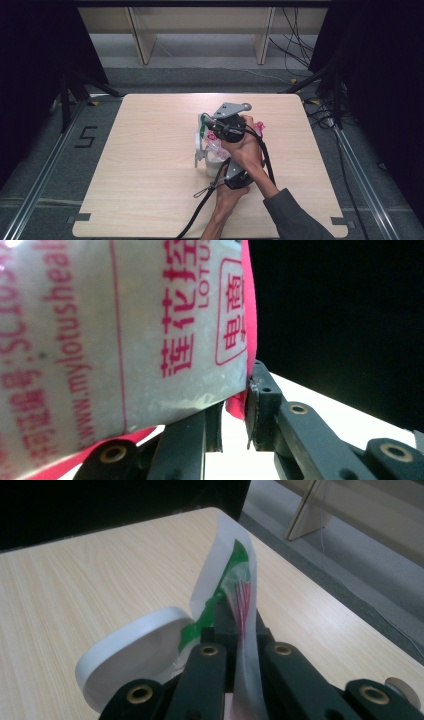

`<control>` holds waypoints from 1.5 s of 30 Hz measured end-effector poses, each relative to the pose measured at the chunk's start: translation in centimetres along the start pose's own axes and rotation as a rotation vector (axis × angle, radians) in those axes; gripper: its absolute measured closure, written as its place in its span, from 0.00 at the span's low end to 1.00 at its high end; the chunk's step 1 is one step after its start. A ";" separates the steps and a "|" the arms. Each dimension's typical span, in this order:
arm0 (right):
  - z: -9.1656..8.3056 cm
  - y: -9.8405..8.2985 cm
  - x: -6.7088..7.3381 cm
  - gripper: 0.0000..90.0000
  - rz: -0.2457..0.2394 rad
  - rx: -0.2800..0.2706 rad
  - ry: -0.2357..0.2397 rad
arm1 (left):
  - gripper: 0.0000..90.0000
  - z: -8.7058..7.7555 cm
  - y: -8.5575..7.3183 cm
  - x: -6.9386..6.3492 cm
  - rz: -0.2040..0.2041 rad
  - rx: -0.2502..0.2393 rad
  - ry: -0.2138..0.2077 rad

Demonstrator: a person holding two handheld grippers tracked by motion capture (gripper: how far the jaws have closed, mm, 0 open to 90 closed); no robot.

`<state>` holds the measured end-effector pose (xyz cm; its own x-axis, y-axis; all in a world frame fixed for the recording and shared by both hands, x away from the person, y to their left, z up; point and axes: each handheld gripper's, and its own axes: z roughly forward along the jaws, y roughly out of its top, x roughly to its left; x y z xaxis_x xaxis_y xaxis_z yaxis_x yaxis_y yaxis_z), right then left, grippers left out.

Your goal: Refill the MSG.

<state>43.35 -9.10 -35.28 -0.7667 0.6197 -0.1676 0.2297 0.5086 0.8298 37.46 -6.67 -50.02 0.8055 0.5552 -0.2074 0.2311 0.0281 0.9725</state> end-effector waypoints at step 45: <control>0.2 0.2 0.2 1.00 -0.017 0.031 0.010 | 0.87 0.1 0.2 -0.2 0.003 -0.016 0.004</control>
<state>43.38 -8.77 -35.22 -0.7767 0.6047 -0.1759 0.2351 0.5375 0.8098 37.44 -6.84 -49.79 0.8041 0.5584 -0.2041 0.2199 0.0397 0.9747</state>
